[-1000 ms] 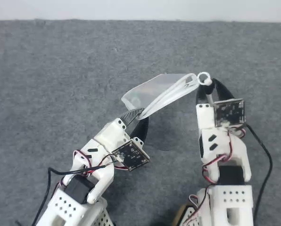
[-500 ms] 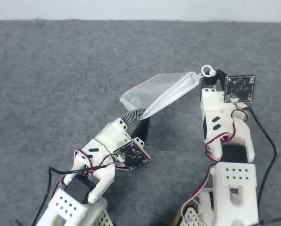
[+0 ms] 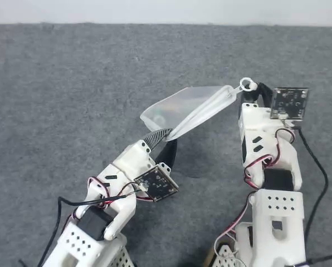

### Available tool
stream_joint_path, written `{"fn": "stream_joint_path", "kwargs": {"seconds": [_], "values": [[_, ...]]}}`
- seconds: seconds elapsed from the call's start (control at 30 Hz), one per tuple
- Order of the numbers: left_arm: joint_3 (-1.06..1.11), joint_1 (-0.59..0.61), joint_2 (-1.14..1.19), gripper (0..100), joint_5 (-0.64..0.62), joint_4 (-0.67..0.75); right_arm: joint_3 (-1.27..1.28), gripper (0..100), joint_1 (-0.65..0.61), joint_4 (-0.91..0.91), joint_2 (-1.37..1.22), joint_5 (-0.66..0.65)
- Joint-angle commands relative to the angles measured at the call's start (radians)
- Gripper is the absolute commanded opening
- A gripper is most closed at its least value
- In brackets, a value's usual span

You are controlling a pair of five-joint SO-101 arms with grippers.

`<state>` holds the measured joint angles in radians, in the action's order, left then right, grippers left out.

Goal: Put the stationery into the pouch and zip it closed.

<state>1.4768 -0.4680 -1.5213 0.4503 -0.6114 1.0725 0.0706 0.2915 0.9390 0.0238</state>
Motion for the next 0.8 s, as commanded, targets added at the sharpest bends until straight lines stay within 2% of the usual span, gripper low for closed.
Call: {"fn": "stream_joint_path", "kwargs": {"seconds": [0.0, 0.17, 0.43, 0.63, 0.77], "values": [[-0.027, 0.043, -0.005, 1, 0.003, -0.026, -0.075, 0.7, 0.143, -0.025, -0.021, 0.051], [-0.027, 0.043, -0.005, 1, 0.003, -0.026, -0.114, 0.7, 0.131, 0.045, -0.022, 0.048], [-0.027, 0.043, -0.005, 1, 0.003, -0.026, -0.11, 1.5, 0.101, 0.051, -0.015, 0.046], [-0.027, 0.043, -0.005, 1, 0.003, -0.026, -0.109, 14.7, 0.015, 0.11, -0.012, -0.055], [-0.028, 0.043, -0.005, 1, 0.003, -0.026, -0.109, 16.4, 0.002, 0.114, -0.012, -0.068]]}}
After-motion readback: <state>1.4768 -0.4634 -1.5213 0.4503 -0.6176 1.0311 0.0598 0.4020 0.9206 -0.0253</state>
